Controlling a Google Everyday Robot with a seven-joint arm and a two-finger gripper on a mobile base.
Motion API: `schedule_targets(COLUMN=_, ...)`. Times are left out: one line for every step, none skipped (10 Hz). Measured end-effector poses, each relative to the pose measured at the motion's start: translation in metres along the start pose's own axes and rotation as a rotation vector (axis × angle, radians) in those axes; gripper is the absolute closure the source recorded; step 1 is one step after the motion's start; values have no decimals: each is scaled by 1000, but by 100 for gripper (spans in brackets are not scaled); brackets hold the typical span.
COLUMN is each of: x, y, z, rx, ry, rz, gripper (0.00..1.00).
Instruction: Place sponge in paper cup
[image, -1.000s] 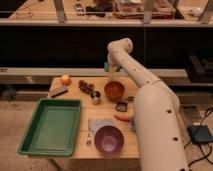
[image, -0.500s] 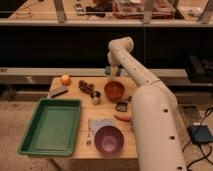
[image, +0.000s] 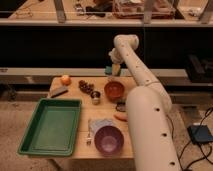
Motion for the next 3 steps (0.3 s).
schedule_targets(x=0, y=0, z=0, rx=0, ry=0, rz=0, gripper=20)
schedule_targets(x=1, y=1, z=0, rx=-1, ry=1, rz=1, gripper=20)
schedule_targets(x=2, y=0, z=0, rx=0, ry=2, rz=1, gripper=20)
